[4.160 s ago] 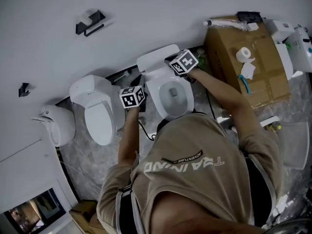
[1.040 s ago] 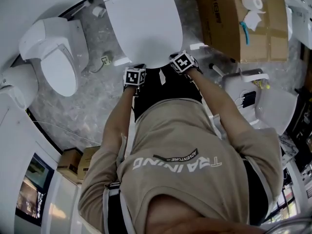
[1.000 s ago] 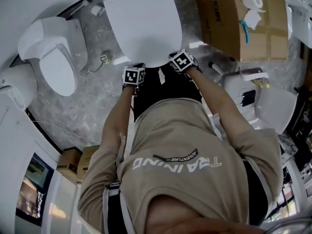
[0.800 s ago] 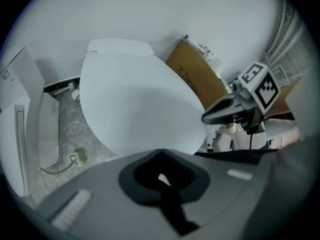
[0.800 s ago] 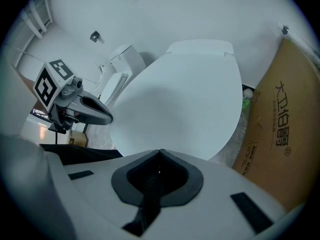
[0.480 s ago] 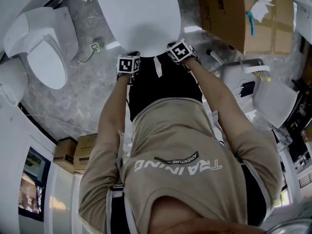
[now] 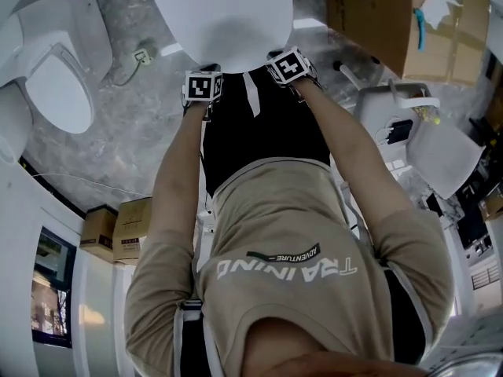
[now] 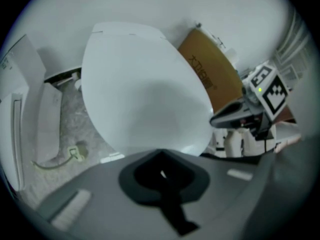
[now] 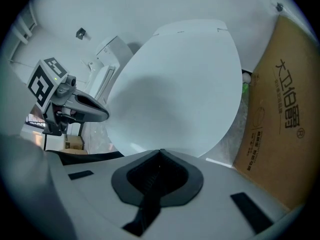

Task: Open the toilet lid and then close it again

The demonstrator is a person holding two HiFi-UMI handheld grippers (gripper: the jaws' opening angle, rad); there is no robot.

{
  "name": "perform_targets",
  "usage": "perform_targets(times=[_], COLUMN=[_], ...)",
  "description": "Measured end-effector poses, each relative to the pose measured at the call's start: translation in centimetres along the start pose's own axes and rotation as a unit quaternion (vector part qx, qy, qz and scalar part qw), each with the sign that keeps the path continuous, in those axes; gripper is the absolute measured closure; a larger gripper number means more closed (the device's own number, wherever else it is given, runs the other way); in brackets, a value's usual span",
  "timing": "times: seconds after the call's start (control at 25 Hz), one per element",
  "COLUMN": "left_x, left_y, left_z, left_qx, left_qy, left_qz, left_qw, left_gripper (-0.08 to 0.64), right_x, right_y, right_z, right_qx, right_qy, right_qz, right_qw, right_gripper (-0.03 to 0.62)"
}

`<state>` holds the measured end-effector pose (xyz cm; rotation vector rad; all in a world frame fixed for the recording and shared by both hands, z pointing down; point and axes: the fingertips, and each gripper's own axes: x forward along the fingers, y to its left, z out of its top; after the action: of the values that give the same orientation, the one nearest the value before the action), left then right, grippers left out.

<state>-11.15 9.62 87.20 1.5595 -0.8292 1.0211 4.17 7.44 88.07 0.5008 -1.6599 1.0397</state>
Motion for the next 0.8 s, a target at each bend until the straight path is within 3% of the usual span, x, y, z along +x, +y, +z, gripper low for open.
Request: perform_targets(times=[0.24,0.44,0.64,0.8], left_x=[1.6,3.1,4.3,5.2], left_y=[0.6,1.1,1.4,1.7], left_z=[-0.5,-1.1,-1.0,-1.3], left_qx=[0.000,-0.014,0.008,-0.007], left_qy=[0.000,-0.003,-0.006,-0.007], left_qz=[0.010,0.018,0.039,0.038], left_qw=[0.9999,0.9997,0.9992,0.9992], left_gripper=[0.555,0.555,0.555,0.555], right_x=[1.6,3.0,4.1,5.0], right_y=[-0.5,-0.9,-1.4,-1.8], right_z=[-0.5,-0.9,-1.7,-1.8], right_qx=[0.002,0.028,0.044,0.064], right_qy=[0.008,0.014,0.020,0.016], right_qz=[-0.002,-0.003,-0.008,-0.007], right_qw=[1.000,0.999,0.999,0.998], right_gripper=[0.578,0.580,0.580,0.578])
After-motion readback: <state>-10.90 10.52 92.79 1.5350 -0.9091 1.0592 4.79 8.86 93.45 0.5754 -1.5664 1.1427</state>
